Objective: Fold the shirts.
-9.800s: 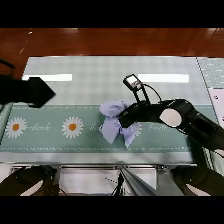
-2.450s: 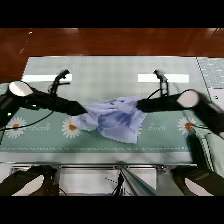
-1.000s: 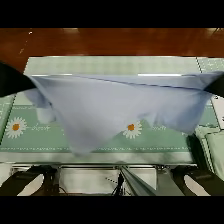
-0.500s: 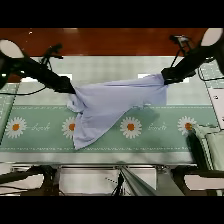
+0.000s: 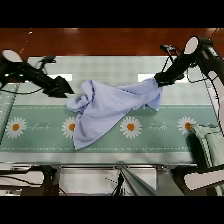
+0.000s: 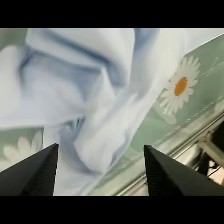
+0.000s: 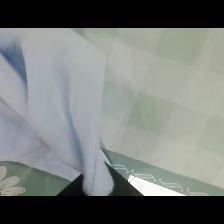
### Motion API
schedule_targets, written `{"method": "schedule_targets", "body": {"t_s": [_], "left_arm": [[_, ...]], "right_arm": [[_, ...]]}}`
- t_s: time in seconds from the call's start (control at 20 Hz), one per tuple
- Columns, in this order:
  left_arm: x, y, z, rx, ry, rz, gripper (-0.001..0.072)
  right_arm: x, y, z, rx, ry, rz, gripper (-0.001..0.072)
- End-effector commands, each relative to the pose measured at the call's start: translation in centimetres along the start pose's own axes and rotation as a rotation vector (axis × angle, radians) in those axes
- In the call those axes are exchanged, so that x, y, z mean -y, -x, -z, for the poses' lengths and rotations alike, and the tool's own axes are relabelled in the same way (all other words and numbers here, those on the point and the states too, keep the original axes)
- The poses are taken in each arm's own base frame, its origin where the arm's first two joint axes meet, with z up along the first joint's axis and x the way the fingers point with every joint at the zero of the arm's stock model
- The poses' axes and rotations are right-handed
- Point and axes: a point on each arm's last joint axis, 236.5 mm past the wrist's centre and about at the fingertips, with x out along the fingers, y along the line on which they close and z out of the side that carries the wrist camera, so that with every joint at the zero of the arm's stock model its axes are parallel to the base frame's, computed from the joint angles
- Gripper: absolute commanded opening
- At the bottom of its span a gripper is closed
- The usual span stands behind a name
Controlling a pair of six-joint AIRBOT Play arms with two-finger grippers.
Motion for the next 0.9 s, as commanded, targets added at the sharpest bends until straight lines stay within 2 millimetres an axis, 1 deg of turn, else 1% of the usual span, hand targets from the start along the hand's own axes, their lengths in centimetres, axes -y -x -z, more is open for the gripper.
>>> {"method": "schedule_targets", "body": {"t_s": [0.0, 0.05, 0.1, 0.2, 0.3, 0.35, 0.4, 0.45, 0.55, 0.6, 0.75, 0.85], "left_arm": [[-1.1, 3.9, 4.2, 0.114, 0.127, -0.008, 0.0602], [-1.5, 3.1, 6.8, 0.122, 0.168, -0.004, 0.0602], [-1.9, 1.6, 9.6, 0.106, 0.212, 0.005, 0.0602], [-2.5, -2.6, 15.5, 0.031, 0.299, 0.035, 0.0602], [-3.1, -5.9, 19.3, -0.029, 0.374, 0.059, 0.0603], [-3.4, -7.3, 20.9, -0.063, 0.409, 0.069, 0.0603], [-3.7, -8.3, 21.9, -0.082, 0.428, 0.073, 0.0603], [-3.9, -8.7, 22.1, -0.077, 0.451, 0.076, 0.0603], [-3.3, -8.8, 20.4, -0.012, 0.423, 0.108, 0.0603], [-3.3, -9.0, 19.8, 0.006, 0.425, 0.110, 0.0603], [-3.7, -10.4, 20.1, -0.039, 0.430, 0.094, 0.0602], [-3.9, -12.0, 21.1, -0.115, 0.420, 0.077, 0.0603]], "right_arm": [[0.1, -0.2, 0.1, -0.008, 0.008, 0.002, 0.0031], [0.2, -0.2, -0.1, -0.001, 0.007, 0.003, 0.0031], [0.1, -0.2, -0.2, 0.004, 0.006, 0.002, 0.0031], [0.1, -0.2, -0.4, 0.014, 0.005, -0.001, 0.0031], [0.0, -0.2, -0.4, 0.014, 0.004, -0.004, 0.0031], [-0.1, -0.2, -0.3, 0.010, 0.001, -0.007, 0.0031], [-0.2, -0.2, -0.2, 0.005, 0.000, -0.011, 0.0031], [-0.2, -0.2, -0.2, 0.004, 0.000, -0.013, 0.0031], [-0.2, -0.2, -0.2, 0.004, 0.000, -0.012, 0.0031], [-0.2, -0.2, -0.2, 0.005, 0.000, -0.012, 0.0031], [-0.2, -0.2, -0.4, 0.012, 0.000, -0.011, 0.0031], [-0.2, -0.2, -0.6, 0.022, 0.000, -0.010, 0.0031]]}}
